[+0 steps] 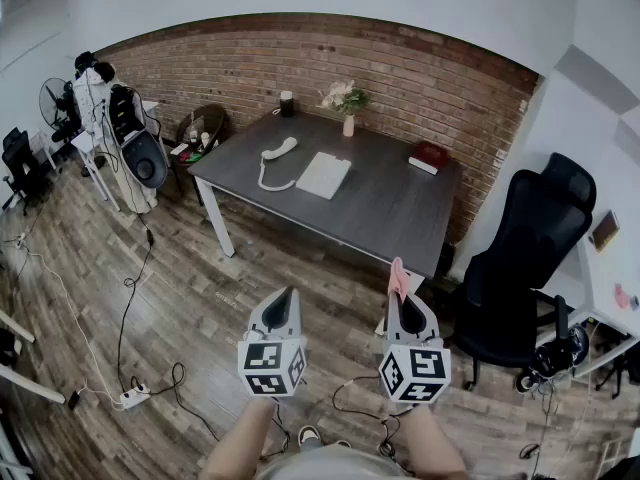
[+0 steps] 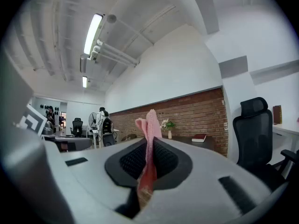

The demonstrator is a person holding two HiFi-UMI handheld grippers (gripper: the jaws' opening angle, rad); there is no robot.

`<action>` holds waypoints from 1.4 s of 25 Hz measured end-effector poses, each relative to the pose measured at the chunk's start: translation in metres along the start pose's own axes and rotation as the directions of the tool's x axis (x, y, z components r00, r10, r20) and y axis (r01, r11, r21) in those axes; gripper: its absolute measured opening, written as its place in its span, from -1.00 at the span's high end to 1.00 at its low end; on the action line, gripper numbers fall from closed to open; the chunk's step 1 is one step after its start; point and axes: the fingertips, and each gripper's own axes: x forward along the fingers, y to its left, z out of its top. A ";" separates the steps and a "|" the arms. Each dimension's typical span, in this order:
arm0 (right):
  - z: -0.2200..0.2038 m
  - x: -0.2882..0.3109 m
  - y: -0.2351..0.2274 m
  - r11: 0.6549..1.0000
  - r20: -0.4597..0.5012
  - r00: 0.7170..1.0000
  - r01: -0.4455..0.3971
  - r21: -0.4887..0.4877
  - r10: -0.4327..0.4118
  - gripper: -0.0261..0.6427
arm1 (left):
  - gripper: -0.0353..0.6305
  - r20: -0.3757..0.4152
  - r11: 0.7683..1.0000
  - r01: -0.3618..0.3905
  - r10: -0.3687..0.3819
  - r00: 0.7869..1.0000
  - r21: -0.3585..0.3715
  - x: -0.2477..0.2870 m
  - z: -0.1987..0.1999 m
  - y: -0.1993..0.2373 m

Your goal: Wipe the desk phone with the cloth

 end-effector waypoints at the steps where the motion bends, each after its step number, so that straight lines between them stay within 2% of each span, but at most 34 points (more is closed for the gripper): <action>1: 0.000 0.000 0.001 1.000 -0.001 1.000 0.001 0.001 -0.001 0.87 | 0.88 0.000 1.000 -0.001 0.001 1.000 0.000 -0.001 0.000 0.001; 11: -0.001 0.006 0.009 0.999 0.008 1.000 -0.027 0.041 0.027 0.86 | 0.88 0.005 1.000 -0.013 0.014 1.000 -0.012 -0.003 0.000 0.012; 25: -0.017 0.026 0.018 0.998 -0.037 0.999 0.024 0.054 -0.022 0.86 | 0.88 -0.021 1.000 -0.005 0.004 1.000 -0.021 0.009 -0.011 0.041; 29: -0.019 0.038 0.008 0.998 -0.041 0.998 0.053 0.041 -0.051 0.86 | 0.88 -0.027 1.000 -0.006 0.005 1.000 -0.027 0.023 -0.013 0.047; 35: -0.019 0.075 -0.011 0.998 -0.040 0.998 0.053 0.034 -0.051 0.86 | 0.88 -0.026 0.999 -0.023 0.022 0.999 -0.029 0.061 -0.011 0.054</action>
